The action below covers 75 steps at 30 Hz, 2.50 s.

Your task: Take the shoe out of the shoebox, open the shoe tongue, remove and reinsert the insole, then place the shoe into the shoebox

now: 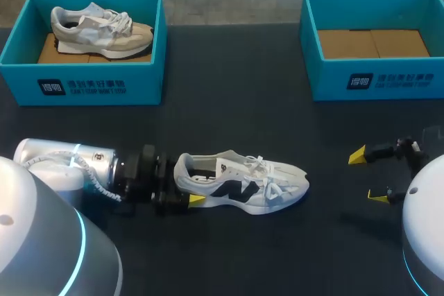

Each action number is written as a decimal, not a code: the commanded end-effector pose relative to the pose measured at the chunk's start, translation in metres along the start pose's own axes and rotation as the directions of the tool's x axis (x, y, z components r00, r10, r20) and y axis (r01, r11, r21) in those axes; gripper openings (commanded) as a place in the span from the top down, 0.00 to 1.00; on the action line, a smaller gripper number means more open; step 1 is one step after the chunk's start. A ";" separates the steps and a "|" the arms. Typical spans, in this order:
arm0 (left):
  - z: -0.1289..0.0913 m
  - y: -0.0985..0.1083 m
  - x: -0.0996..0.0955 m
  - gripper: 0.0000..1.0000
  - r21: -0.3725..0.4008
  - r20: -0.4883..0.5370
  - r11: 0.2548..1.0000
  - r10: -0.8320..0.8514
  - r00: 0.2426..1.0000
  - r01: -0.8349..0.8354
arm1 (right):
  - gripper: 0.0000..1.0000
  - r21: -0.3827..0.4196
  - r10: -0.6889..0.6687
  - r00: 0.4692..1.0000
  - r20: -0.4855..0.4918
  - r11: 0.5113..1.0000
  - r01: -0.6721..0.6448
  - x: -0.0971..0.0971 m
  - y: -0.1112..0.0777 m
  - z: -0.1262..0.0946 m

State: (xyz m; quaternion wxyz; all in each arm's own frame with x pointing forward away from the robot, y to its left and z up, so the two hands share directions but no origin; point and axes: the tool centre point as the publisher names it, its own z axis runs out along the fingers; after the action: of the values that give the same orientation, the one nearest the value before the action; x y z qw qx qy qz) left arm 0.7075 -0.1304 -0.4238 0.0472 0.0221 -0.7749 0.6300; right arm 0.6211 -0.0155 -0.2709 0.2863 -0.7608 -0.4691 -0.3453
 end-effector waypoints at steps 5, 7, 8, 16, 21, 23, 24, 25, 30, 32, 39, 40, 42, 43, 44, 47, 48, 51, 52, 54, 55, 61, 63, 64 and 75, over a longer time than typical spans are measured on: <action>0.001 0.002 -0.007 1.00 -0.012 -0.016 1.000 0.000 1.000 0.000 | 0.00 -0.004 -0.001 1.000 0.000 1.000 0.001 0.000 -0.002 -0.001; 0.001 0.002 -0.007 1.00 -0.012 -0.016 1.000 0.000 1.000 0.000 | 0.00 -0.004 -0.001 1.000 0.000 1.000 0.001 0.000 -0.002 -0.001; 0.001 0.002 -0.007 1.00 -0.012 -0.016 1.000 0.000 1.000 0.000 | 0.00 -0.004 -0.001 1.000 0.000 1.000 0.001 0.000 -0.002 -0.001; 0.001 0.002 -0.007 1.00 -0.012 -0.016 1.000 0.000 1.000 0.000 | 0.00 -0.004 -0.001 1.000 0.000 1.000 0.001 0.000 -0.002 -0.001; 0.001 0.002 -0.007 1.00 -0.012 -0.016 1.000 0.000 1.000 0.000 | 0.00 -0.007 -0.001 1.000 0.017 1.000 0.001 0.003 -0.001 -0.001; 0.001 0.002 -0.007 1.00 -0.012 -0.016 1.000 0.000 1.000 0.000 | 0.00 -0.022 -0.014 0.999 0.049 1.000 0.015 0.012 0.000 0.000; 0.001 0.002 -0.007 1.00 -0.012 -0.016 1.000 0.000 1.000 0.000 | 0.00 -0.029 -0.016 0.998 0.063 0.999 0.018 0.014 0.001 0.000; 0.001 0.002 -0.007 1.00 -0.012 -0.016 1.000 0.000 1.000 0.000 | 0.00 -0.037 -0.034 0.996 0.088 0.999 0.037 0.019 0.001 0.002; 0.001 0.002 -0.007 1.00 -0.012 -0.016 1.000 0.000 1.000 0.000 | 0.00 -0.029 -0.088 0.964 0.252 0.995 0.098 0.043 0.000 0.013; 0.001 0.002 -0.007 1.00 -0.012 -0.016 1.000 0.000 1.000 0.000 | 0.00 -0.035 -0.103 0.941 0.322 0.992 0.120 0.052 0.000 0.016; 0.001 0.002 -0.007 1.00 -0.012 -0.016 1.000 0.000 1.000 0.000 | 0.00 -0.014 -0.151 0.868 0.473 0.984 0.179 0.075 -0.006 0.028; 0.001 0.002 -0.007 1.00 -0.012 -0.016 1.000 0.000 1.000 0.000 | 0.00 -0.011 -0.153 0.862 0.484 0.983 0.181 0.077 -0.007 0.029; 0.001 0.002 -0.007 1.00 -0.012 -0.016 1.000 0.000 1.000 0.000 | 0.00 -0.005 -0.154 0.853 0.498 0.984 0.180 0.082 -0.008 0.032; 0.001 0.002 -0.007 1.00 -0.012 -0.016 1.000 0.000 1.000 0.000 | 0.00 0.002 -0.165 0.850 0.501 0.982 0.190 0.085 -0.010 0.033; 0.001 0.002 -0.007 1.00 -0.012 -0.016 1.000 0.000 1.000 0.000 | 0.00 0.002 -0.170 0.839 0.518 0.980 0.197 0.087 -0.011 0.034; 0.001 0.002 -0.007 1.00 -0.012 -0.016 1.000 0.000 1.000 0.000 | 0.00 0.012 -0.190 0.821 0.539 0.976 0.218 0.093 -0.015 0.038; 0.001 0.002 -0.007 1.00 -0.012 -0.016 1.000 0.000 1.000 0.000 | 0.00 0.014 -0.195 0.810 0.553 0.974 0.224 0.095 -0.016 0.039; 0.001 0.002 -0.007 1.00 -0.012 -0.016 1.000 0.000 1.000 0.000 | 0.00 0.023 -0.207 0.788 0.581 0.971 0.238 0.101 -0.022 0.046; 0.001 0.002 -0.007 1.00 -0.012 -0.016 1.000 0.000 1.000 0.000 | 0.00 0.006 -0.187 0.787 0.589 0.974 0.226 0.101 -0.022 0.049; 0.001 0.002 -0.007 1.00 -0.012 -0.016 1.000 0.000 1.000 0.000 | 0.00 0.013 -0.181 0.801 0.570 0.977 0.212 0.101 -0.022 0.051; 0.001 0.002 -0.007 1.00 -0.012 -0.016 1.000 0.000 1.000 0.000 | 0.00 0.013 -0.181 0.801 0.570 0.977 0.212 0.101 -0.022 0.051; 0.001 0.002 -0.007 1.00 -0.012 -0.016 1.000 0.000 1.000 0.000 | 0.00 0.013 -0.181 0.801 0.570 0.977 0.212 0.101 -0.022 0.051; 0.001 0.002 -0.007 1.00 -0.012 -0.016 1.000 0.000 1.000 0.000 | 0.00 0.013 -0.181 0.801 0.570 0.977 0.212 0.101 -0.022 0.051; 0.001 0.002 -0.007 1.00 -0.012 -0.016 1.000 0.000 1.000 0.000 | 0.00 0.013 -0.181 0.801 0.570 0.977 0.212 0.101 -0.022 0.051; 0.001 0.002 -0.007 1.00 -0.012 -0.016 1.000 0.000 1.000 0.000 | 0.00 0.103 -0.311 0.677 0.667 0.938 0.330 0.121 -0.037 0.086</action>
State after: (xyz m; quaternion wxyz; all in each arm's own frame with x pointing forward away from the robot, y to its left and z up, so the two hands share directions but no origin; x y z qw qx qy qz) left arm 0.7107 -0.1302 -0.4238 0.0524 0.0172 -0.7779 0.6259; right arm 0.6368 0.0953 -0.2188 0.0473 -0.7485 -0.6476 -0.1344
